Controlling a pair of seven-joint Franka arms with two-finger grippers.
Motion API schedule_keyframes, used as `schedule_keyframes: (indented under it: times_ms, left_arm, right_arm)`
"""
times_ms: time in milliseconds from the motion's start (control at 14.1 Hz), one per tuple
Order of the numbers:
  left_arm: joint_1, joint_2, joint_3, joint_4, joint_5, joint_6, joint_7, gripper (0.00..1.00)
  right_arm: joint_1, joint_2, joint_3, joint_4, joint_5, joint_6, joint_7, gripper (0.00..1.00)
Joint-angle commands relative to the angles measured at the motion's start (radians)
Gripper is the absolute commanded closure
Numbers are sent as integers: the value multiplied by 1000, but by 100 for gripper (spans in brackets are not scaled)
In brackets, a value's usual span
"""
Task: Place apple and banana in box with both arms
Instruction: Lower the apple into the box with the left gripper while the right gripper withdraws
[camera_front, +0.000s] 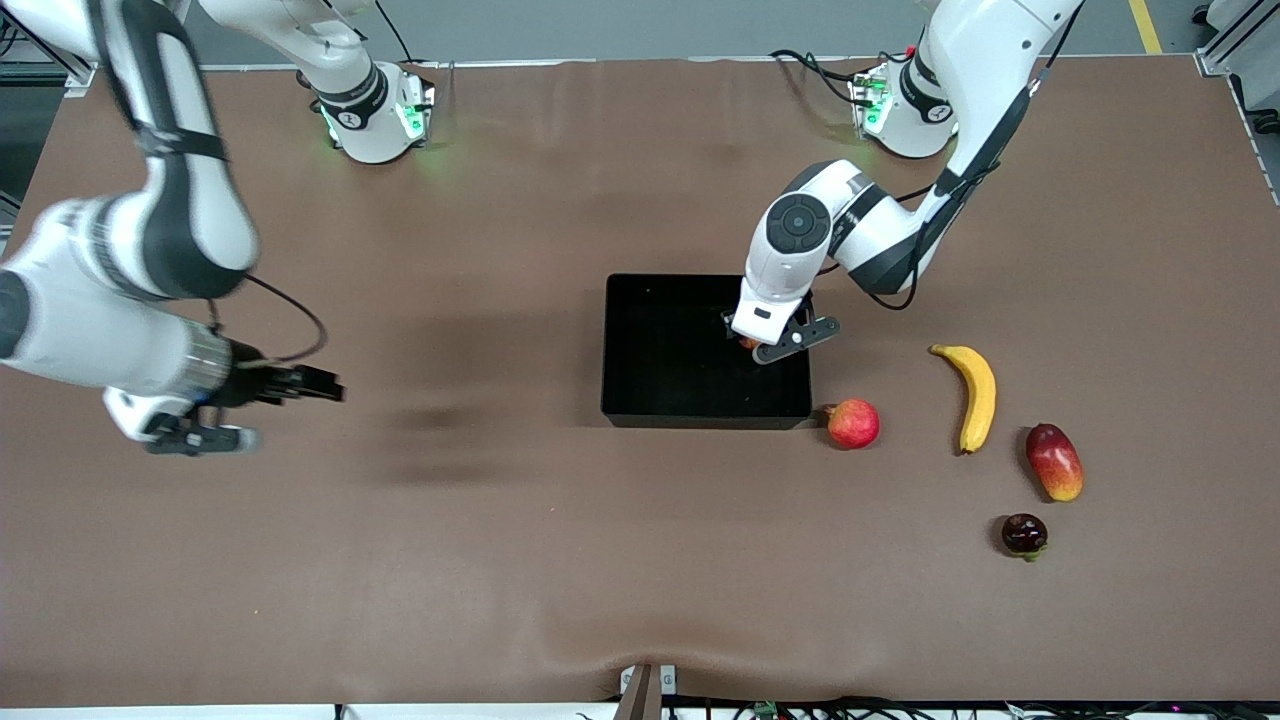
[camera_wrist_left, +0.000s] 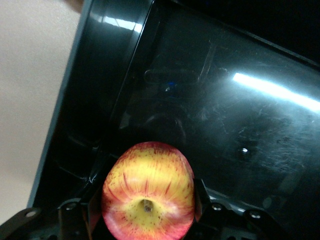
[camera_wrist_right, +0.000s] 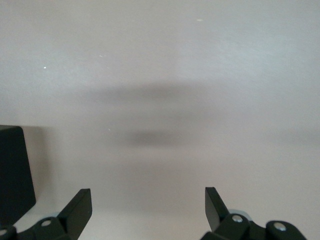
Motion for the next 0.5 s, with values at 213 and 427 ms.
schedule_keyframes:
  times_ms: [213,427]
  left_arm:
    - [3,2,-3,20,29,8,-33,0]
    - [12,-18,-2,58,29,-28,-32,0]
  right_arm:
    - [-48,-97,3,108,-108,-241,112,0]
    - [-53,-96,3,211,-131,-320,123,0]
